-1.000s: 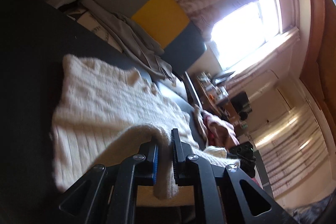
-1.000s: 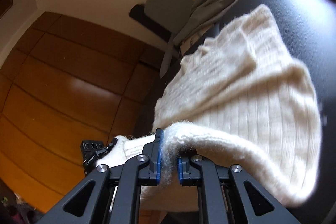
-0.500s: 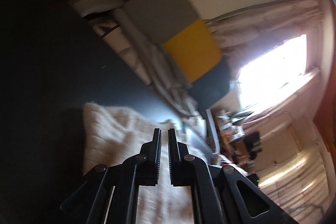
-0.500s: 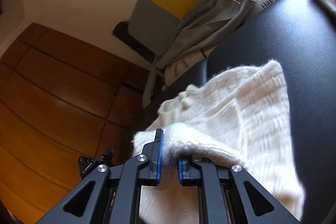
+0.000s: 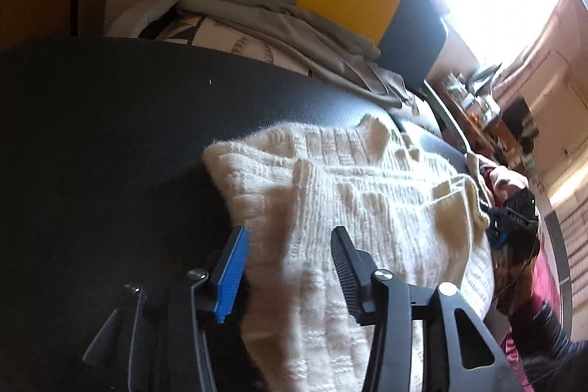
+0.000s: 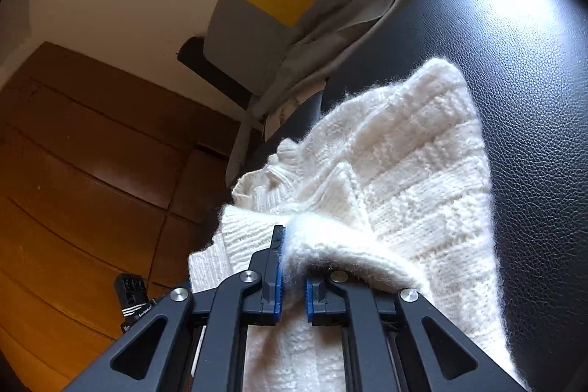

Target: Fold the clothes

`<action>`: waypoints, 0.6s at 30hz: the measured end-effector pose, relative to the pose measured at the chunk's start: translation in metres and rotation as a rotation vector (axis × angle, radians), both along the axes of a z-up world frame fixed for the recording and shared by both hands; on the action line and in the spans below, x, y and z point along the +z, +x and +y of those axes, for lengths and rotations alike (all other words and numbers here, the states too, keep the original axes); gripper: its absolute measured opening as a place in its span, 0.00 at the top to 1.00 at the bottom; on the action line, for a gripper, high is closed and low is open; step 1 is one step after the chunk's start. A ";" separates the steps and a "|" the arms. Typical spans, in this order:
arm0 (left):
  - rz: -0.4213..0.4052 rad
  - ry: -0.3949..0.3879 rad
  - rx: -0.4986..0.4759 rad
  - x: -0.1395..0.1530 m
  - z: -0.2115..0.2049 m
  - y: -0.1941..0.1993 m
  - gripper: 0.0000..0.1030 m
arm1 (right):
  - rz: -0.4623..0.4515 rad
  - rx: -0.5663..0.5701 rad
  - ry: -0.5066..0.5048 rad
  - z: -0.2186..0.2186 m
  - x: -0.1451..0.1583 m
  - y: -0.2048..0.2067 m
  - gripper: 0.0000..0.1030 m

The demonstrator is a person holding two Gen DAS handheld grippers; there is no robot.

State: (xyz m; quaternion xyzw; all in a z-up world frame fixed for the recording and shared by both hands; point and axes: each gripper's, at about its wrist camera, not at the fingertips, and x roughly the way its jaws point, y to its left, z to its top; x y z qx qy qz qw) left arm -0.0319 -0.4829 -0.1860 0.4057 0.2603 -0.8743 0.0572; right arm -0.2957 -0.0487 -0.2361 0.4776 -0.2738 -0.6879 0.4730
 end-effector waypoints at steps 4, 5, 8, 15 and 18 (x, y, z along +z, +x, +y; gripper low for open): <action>-0.008 -0.014 -0.072 -0.003 0.004 -0.014 0.52 | 0.006 -0.011 0.004 -0.004 0.001 0.003 0.93; -0.001 -0.015 -0.102 -0.002 0.008 -0.019 0.52 | 0.006 -0.007 0.005 -0.005 0.001 0.003 0.93; -0.031 -0.066 -0.121 -0.001 0.020 -0.031 0.56 | 0.007 -0.002 0.010 -0.007 0.000 0.001 0.93; -0.006 -0.095 -0.037 0.001 0.026 -0.022 0.94 | 0.027 0.000 0.048 -0.011 0.004 0.004 0.93; 0.042 -0.096 0.009 0.012 0.025 -0.006 0.95 | 0.051 -0.002 0.112 -0.019 0.014 0.007 0.93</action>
